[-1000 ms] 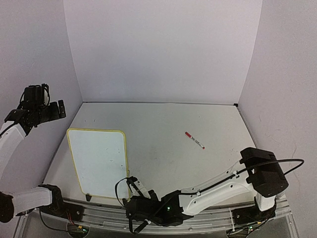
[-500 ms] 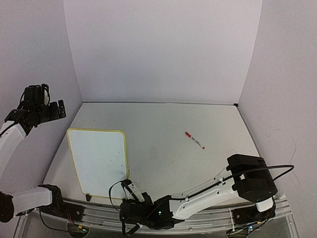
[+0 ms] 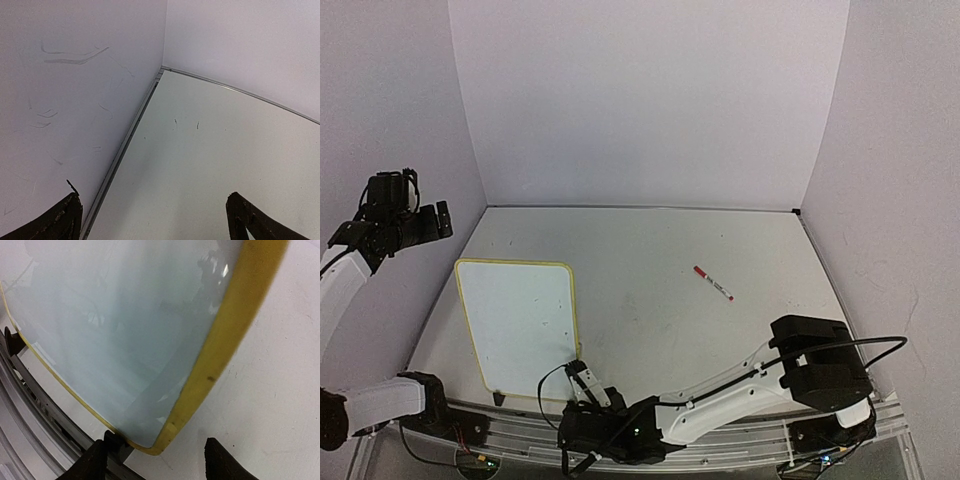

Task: Write a sentence on the whiteboard
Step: Move the whiteboard stand to the center of the board.

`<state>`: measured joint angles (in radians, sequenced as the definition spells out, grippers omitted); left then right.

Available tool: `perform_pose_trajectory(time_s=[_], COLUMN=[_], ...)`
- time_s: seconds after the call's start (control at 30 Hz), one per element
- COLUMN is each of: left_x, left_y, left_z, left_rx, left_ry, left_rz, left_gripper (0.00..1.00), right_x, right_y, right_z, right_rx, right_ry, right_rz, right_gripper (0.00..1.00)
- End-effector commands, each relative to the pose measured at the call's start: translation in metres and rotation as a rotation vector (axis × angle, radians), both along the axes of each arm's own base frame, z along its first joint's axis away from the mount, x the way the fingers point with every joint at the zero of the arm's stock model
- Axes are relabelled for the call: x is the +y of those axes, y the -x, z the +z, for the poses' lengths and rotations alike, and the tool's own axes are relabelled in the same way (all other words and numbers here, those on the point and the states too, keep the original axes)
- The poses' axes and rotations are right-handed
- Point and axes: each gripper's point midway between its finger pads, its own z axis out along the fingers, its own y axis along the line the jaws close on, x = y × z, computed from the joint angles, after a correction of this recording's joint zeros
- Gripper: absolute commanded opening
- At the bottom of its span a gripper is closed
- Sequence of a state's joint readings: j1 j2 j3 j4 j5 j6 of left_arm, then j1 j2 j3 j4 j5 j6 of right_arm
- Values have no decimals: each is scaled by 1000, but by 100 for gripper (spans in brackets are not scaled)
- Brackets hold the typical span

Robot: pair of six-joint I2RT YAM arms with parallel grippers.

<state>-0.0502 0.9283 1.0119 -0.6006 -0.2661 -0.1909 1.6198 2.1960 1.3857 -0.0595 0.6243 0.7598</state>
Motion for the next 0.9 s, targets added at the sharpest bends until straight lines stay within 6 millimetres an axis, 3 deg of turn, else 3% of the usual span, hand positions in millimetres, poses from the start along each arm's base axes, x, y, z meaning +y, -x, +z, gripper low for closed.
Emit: perform_pose_trajectory(time_s=[0.0,0.43,0.87], left_x=[5,6,5], left_y=[1,0,0], left_z=[14,11,11], left_rx=[-44,-33,-36], left_ry=[1,-4,0], left_rz=[25,32,26], left_gripper=[99,99,100], right_x=[-17,-42,0], right_y=[-17,-29,13], right_z=[2,2,17], right_rx=[-51,-67,-46], right_ry=[10,18,-66], right_rz=[-109,-169,109], right_gripper=[62,62,56])
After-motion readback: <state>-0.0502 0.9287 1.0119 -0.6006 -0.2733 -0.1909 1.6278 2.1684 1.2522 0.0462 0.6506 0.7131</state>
